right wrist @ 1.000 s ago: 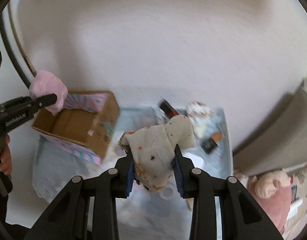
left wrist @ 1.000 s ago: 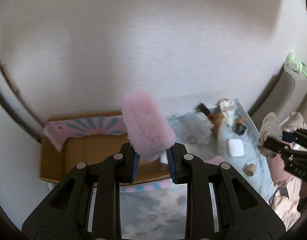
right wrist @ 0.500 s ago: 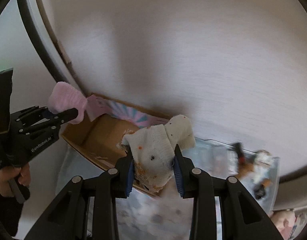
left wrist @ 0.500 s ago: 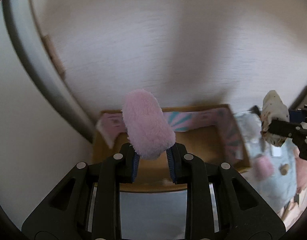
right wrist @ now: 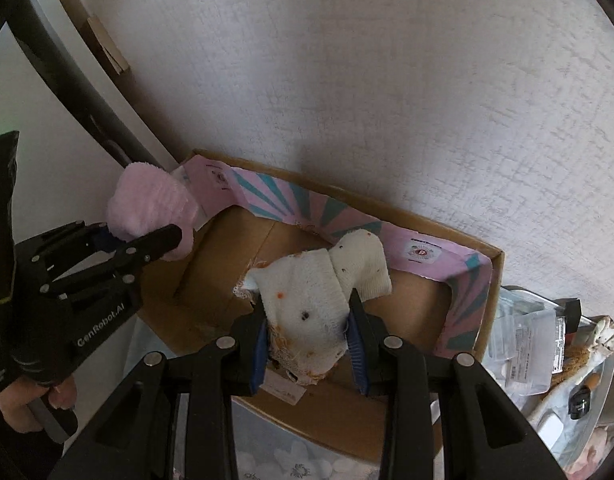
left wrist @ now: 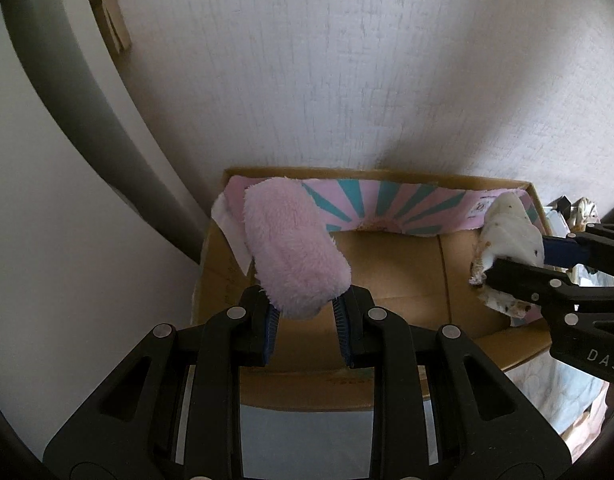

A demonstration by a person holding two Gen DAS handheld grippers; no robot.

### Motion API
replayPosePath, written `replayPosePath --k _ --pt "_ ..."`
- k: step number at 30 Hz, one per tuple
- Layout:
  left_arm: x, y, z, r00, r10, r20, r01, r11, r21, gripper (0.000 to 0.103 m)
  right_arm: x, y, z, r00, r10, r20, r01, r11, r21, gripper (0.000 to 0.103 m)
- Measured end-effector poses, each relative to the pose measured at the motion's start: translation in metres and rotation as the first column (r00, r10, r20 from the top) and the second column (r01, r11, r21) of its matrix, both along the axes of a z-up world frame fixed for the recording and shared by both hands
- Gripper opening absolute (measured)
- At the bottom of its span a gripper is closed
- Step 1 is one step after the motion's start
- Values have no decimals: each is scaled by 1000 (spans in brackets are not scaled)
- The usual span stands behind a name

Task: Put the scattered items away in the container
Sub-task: 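Carry both items into the cardboard box and open both tools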

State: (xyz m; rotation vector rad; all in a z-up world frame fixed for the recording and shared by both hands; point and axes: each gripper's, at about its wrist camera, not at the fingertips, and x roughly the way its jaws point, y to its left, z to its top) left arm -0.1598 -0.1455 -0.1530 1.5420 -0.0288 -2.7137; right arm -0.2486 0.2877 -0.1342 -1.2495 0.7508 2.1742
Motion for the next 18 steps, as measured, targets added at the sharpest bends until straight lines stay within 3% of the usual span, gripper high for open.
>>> replayPosePath --k 3,5,7,8,9,12,18 --pt "0 -1 -4 1000 -12 6 12 1000 5 22 -5 0 -1 1000 -12 11 12 1000 -3 33" --pt "-1 1 -4 1000 -14 0 14 1000 10 26 -5 2 -4 999 -14 33 15 1000 -23 40" --pt "-3 3 -4 1000 -4 5 4 1000 16 51 -5 4 -8 999 -16 44 18 999 -32 51" --pt "-4 4 -4 1000 -4 9 4 1000 17 86 -2 7 -8 999 -23 44 25 999 -39 55" --pt "-4 4 -4 1000 14 5 -14 1000 -11 97 1 9 -9 998 -34 44 36 998 -48 61" --pt "-4 1 -4 1000 7 -8 -7 1000 2 99 17 14 -6 997 -75 24 76 995 -67 65" --pt "-2 5 -3 1000 10 -14 -10 1000 4 99 26 7 1 997 -63 54 63 998 -5 65"
